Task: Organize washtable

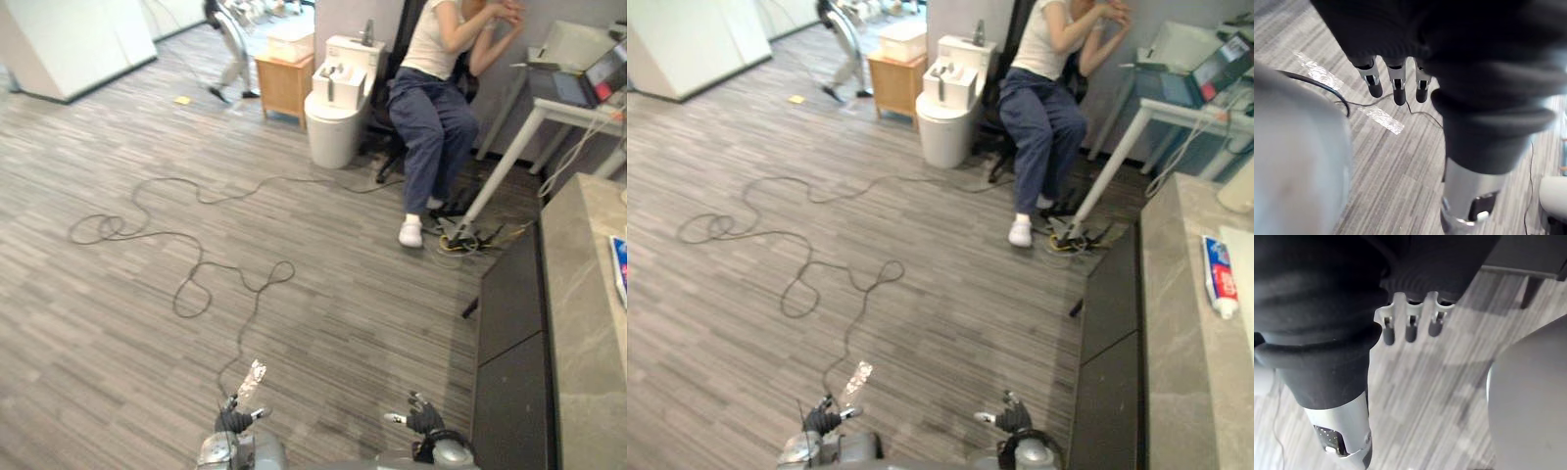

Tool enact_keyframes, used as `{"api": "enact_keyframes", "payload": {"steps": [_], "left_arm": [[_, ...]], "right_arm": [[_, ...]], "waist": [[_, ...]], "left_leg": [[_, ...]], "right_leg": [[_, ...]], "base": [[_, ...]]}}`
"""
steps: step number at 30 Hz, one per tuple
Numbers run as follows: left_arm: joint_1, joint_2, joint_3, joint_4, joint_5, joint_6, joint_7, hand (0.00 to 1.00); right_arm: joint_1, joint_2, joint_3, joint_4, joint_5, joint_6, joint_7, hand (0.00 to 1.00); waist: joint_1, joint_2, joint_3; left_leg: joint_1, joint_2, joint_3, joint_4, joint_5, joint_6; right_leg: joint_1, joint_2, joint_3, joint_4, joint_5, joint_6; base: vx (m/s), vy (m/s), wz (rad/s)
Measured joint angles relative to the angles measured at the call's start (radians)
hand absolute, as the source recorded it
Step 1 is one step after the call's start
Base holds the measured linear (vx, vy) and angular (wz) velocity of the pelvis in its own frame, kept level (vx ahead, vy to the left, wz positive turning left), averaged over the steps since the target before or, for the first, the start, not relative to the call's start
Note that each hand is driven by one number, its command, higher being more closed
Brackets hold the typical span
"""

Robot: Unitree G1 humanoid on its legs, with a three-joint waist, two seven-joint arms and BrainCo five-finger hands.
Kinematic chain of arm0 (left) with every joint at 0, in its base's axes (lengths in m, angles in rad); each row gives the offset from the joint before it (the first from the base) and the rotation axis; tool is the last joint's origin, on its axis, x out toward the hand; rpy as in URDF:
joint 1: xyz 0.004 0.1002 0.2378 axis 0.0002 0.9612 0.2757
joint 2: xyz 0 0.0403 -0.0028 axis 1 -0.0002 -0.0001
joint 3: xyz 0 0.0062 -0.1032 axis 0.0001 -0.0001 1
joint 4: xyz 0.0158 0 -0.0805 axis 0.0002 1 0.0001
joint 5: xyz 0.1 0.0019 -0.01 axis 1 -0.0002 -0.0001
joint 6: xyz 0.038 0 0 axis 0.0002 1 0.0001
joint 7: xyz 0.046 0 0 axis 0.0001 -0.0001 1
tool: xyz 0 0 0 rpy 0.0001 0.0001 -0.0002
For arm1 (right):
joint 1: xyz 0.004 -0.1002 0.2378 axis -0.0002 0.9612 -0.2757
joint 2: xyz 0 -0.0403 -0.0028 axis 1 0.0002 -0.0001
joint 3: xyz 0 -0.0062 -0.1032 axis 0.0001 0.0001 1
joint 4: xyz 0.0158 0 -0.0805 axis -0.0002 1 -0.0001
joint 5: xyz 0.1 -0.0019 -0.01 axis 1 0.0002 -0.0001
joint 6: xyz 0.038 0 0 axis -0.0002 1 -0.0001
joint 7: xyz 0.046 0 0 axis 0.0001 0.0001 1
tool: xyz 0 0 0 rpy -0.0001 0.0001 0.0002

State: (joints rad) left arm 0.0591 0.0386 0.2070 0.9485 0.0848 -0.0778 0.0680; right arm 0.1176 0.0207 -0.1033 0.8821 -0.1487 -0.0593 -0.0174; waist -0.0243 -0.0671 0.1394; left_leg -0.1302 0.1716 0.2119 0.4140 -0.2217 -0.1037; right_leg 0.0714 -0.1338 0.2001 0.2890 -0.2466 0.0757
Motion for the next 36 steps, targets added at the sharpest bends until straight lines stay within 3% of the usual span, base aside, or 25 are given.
{"api": "enact_keyframes", "payload": {"steps": [2, 4, 6, 7, 8, 10, 11, 12, 13, 15, 17, 18, 20, 22, 23, 25, 26, 28, 30, 32, 33, 34, 36], "left_arm": [[-0.002, 0.008, 0.0, 0.018, 0.008, 0.001, 0.0, 0.0], [-0.001, 0.008, -0.002, 0.041, 0.01, 0.001, 0.0, 0.0], [-0.007, 0.009, -0.024, 0.063, 0.01, 0.002, 0.001, 0.0], [-0.016, 0.013, -0.045, 0.089, 0.01, 0.003, 0.001, 0.0], [-0.021, 0.017, -0.058, 0.103, 0.01, 0.003, 0.0, 0.0], [-0.042, 0.035, -0.104, 0.126, 0.01, 0.007, 0.0, 0.0], [-0.036, 0.042, -0.119, 0.127, 0.01, 0.008, 0.0, 0.0], [-0.029, 0.059, -0.136, 0.126, 0.01, 0.008, -0.002, 0.0], [-0.032, 0.037, -0.129, 0.143, 0.01, 0.01, 0.002, 0.0], [-0.039, 0.013, -0.128, 0.142, 0.015, 0.011, -0.002, 0.0], [-0.044, 0.001, -0.125, 0.138, 0.026, 0.01, -0.002, 0.0], [-0.032, -0.009, -0.119, 0.134, 0.027, 0.01, -0.003, 0.0], [0.008, -0.018, -0.081, 0.057, 0.03, 0.007, -0.003, 0.0], [0.012, -0.018, -0.073, 0.039, 0.029, 0.005, -0.002, 0.0], [0.011, -0.019, -0.047, 0.03, 0.026, 0.001, -0.002, 0.0], [0.011, -0.028, -0.038, 0.024, 0.025, -0.005, -0.002, 0.0], [0.013, -0.029, -0.037, 0.022, 0.024, -0.006, -0.002, 0.0], [0.015, -0.033, -0.037, 0.01, 0.021, -0.009, -0.001, 0.0], [0.017, -0.036, -0.036, 0.0, 0.015, -0.014, 0.0, 0.0], [0.018, -0.039, -0.036, -0.001, 0.007, -0.015, 0.0, 0.0], [0.017, -0.036, -0.028, -0.007, 0.006, -0.016, 0.0, 0.0], [0.017, -0.028, -0.007, -0.013, 0.005, -0.016, 0.002, 0.0], [0.007, -0.013, -0.005, -0.01, 0.004, -0.014, 0.002, 0.0]], "right_arm": [[0.008, 0.013, -0.001, -0.003, -0.002, 0.001, 0.001, 0.0], [0.003, 0.008, -0.002, -0.005, -0.001, -0.002, 0.001, 0.0], [-0.021, -0.006, 0.0, 0.001, 0.0, -0.005, 0.003, 0.0], [-0.036, -0.018, 0.002, 0.01, 0.0, -0.005, 0.003, 0.0], [-0.047, -0.025, 0.003, 0.017, 0.0, -0.007, 0.004, 0.0], [-0.084, -0.048, 0.012, 0.027, 0.007, -0.011, 0.004, 0.0], [-0.082, -0.051, 0.025, 0.032, 0.008, -0.013, 0.003, 0.0], [-0.071, -0.049, 0.032, 0.047, 0.009, -0.013, 0.003, 0.0], [-0.082, -0.062, 0.022, 0.045, 0.021, -0.018, 0.01, 0.0], [-0.086, -0.07, 0.013, 0.04, 0.021, -0.027, 0.014, 0.0], [-0.085, -0.067, -0.016, 0.041, 0.022, -0.025, 0.017, 0.0], [-0.082, -0.062, -0.014, 0.036, 0.021, -0.016, 0.016, 0.0], [-0.053, -0.058, -0.005, 0.031, 0.022, -0.012, 0.013, 0.0], [-0.047, -0.058, -0.008, 0.032, 0.024, -0.012, 0.011, 0.0], [-0.043, -0.055, -0.02, 0.034, 0.033, -0.01, 0.005, 0.0], [-0.039, -0.055, -0.026, 0.032, 0.034, -0.009, 0.001, 0.0], [-0.039, -0.054, -0.027, 0.031, 0.034, -0.008, 0.0, 0.0], [-0.033, -0.049, -0.029, 0.016, 0.034, -0.006, 0.0, 0.0], [-0.028, -0.045, -0.03, 0.005, 0.033, -0.005, 0.0, 0.0], [-0.015, -0.046, -0.029, -0.008, 0.033, -0.005, 0.0, 0.0], [-0.009, -0.042, -0.028, -0.006, 0.032, -0.002, 0.001, 0.0], [0.004, -0.024, -0.024, -0.005, 0.032, 0.002, 0.002, 0.0], [0.006, -0.004, -0.018, -0.005, 0.029, 0.003, 0.006, 0.0]], "waist": [[0.013, -0.022, -0.015], [0.012, -0.019, -0.016], [0.005, -0.005, -0.016], [-0.016, 0.013, -0.014], [-0.025, 0.024, -0.014], [-0.042, 0.054, 0.004], [-0.044, 0.051, 0.005], [-0.041, 0.019, -0.001], [-0.04, 0.048, 0.013], [-0.058, 0.088, 0.01], [-0.063, 0.095, 0.01], [-0.068, 0.089, 0.014], [-0.045, 0.08, 0.02], [-0.031, 0.08, 0.02], [-0.024, 0.073, 0.022], [-0.017, 0.073, 0.023], [-0.016, 0.073, 0.023], [-0.01, 0.072, 0.023], [-0.008, 0.072, 0.023], [0.001, 0.076, 0.021], [0.015, 0.071, 0.015], [0.017, 0.043, 0.002], [0.036, -0.002, -0.012]], "left_leg": [[0.085, 0.001, 0.11, -0.04, -0.015, 0.013], [0.141, 0.008, 0.177, -0.086, -0.013, 0.014], [0.231, 0.009, 0.266, -0.167, -0.01, 0.023], [0.259, 0.022, 0.294, -0.2, -0.01, 0.022], [0.269, 0.032, 0.304, -0.212, -0.01, 0.022], [0.306, 0.064, 0.337, -0.248, -0.004, 0.012], [0.32, 0.057, 0.338, -0.253, -0.004, 0.011], [0.361, 0.009, 0.334, -0.269, -0.005, 0.009], [0.416, 0.009, 0.309, -0.279, -0.015, -0.016], [0.406, 0.024, 0.269, -0.23, 0.01, -0.058], [0.337, 0.07, 0.221, -0.027, 0.032, -0.091], [0.276, 0.108, 0.156, 0.188, 0.031, -0.103], [0.19, 0.144, 0.117, 0.499, 0.028, -0.099], [0.14, 0.142, 0.12, 0.543, 0.015, -0.077], [0.058, 0.129, 0.121, 0.501, -0.005, -0.041], [0.005, 0.108, 0.095, 0.389, -0.02, -0.015], [-0.008, 0.093, 0.071, 0.328, -0.021, -0.014], [-0.043, 0.018, -0.104, 0.073, -0.017, -0.02], [-0.06, -0.012, -0.212, -0.053, -0.011, -0.022], [-0.05, -0.011, -0.206, -0.105, 0.029, -0.016], [-0.031, -0.015, -0.164, -0.083, 0.093, -0.003], [-0.027, -0.036, -0.109, -0.06, 0.055, 0.019], [0.006, -0.055, -0.034, -0.064, 0.02, 0.043]], "right_leg": [[-0.058, -0.003, 0.054, 0.098, 0.033, 0.002], [-0.115, -0.001, 0.041, 0.188, 0.063, 0.016], [-0.219, -0.005, -0.074, 0.323, 0.047, 0.011], [-0.268, 0.011, -0.183, 0.345, 0.001, -0.02], [-0.298, 0.029, -0.226, 0.349, -0.014, -0.046], [-0.408, 0.103, -0.413, 0.296, -0.011, -0.105], [-0.41, 0.111, -0.461, 0.231, 0.018, -0.129], [-0.382, 0.105, -0.499, 0.083, 0.171, -0.185], [-0.375, 0.121, -0.5, 0.129, 0.186, -0.22], [-0.367, 0.131, -0.484, 0.142, 0.12, -0.199], [-0.33, 0.141, -0.473, 0.132, 0.09, -0.198], [-0.263, 0.167, -0.458, 0.085, 0.087, -0.201], [-0.135, 0.226, -0.376, 0.005, 0.084, -0.217], [-0.098, 0.242, -0.328, -0.014, 0.08, -0.211], [-0.068, 0.246, -0.254, -0.033, 0.079, -0.209], [-0.045, 0.245, -0.188, -0.042, 0.073, -0.196], [-0.039, 0.244, -0.157, -0.043, 0.069, -0.189], [-0.019, 0.234, -0.056, -0.043, 0.047, -0.16], [-0.019, 0.229, 0.015, -0.034, 0.02, -0.132], [-0.024, 0.228, 0.084, 0.012, -0.032, -0.103], [-0.025, 0.213, 0.124, 0.057, -0.072, -0.08], [-0.036, 0.177, 0.133, 0.088, -0.087, -0.051], [-0.078, 0.145, 0.13, 0.153, -0.079, -0.032]], "base": [[0.29, 0.265, -1.29], [0.24, 0.143, -1.32], [0.19, 0.089, -1.38], [0.16, 0.042, -0.8], [0.29, 0.005, -0.87], [0.31, -0.031, -0.74], [0.28, -0.024, -0.55], [0.47, -0.046, -0.52], [0.38, -0.046, -0.47], [0.36, -0.134, -0.22], [0.3, -0.183, -0.11], [0.3, -0.159, -0.35], [0.3, -0.127, -0.97], [0.21, -0.001, -1.21], [0.12, 0.046, -1.13], [0.14, 0.081, -1.15], [0.23, 0.158, -1.29], [0.31, 0.252, -1.27], [0.35, 0.331, -1.23], [0.41, 0.411, -1.18], [0.4, 0.423, -1.09], [0.41, 0.42, -1.03], [0.36, 0.364, -1.0]]}}
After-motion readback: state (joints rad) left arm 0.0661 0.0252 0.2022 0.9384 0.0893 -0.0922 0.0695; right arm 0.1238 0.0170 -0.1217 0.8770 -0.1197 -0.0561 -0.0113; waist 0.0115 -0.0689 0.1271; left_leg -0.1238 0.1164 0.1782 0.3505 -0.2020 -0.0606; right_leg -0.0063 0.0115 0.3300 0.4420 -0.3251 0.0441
